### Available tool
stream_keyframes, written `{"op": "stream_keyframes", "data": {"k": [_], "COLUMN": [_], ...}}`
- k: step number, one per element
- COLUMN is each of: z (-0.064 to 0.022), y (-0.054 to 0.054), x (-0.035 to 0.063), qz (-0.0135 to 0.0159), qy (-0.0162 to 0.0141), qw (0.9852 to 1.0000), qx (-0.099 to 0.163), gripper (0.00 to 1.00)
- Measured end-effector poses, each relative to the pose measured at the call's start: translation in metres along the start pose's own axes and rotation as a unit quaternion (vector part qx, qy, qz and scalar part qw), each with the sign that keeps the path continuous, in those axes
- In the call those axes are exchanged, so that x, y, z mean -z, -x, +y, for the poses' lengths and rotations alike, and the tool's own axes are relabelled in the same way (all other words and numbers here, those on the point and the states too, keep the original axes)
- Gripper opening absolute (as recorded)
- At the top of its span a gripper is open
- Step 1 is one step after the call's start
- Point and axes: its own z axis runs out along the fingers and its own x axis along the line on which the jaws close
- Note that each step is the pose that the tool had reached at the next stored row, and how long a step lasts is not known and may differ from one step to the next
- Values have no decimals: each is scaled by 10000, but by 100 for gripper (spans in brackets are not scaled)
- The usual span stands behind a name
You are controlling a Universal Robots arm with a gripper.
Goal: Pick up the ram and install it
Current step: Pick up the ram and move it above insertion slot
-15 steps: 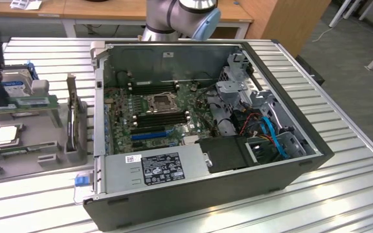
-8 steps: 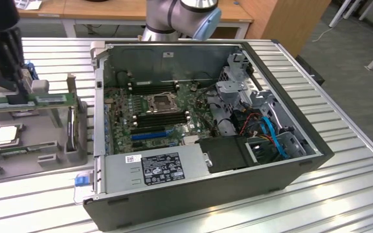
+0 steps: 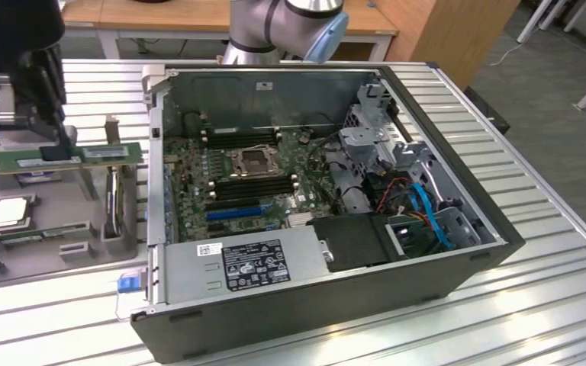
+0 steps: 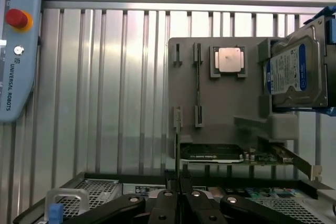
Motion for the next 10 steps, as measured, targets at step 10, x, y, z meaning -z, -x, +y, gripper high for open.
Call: {"op": "stream_keyframes", "data": {"k": [10], "z": [-270], "y": [-2], "x": [13], "qz": [-55], "qy": [-15], "qw": [10000], "qx": [3], "gripper": [12]}}
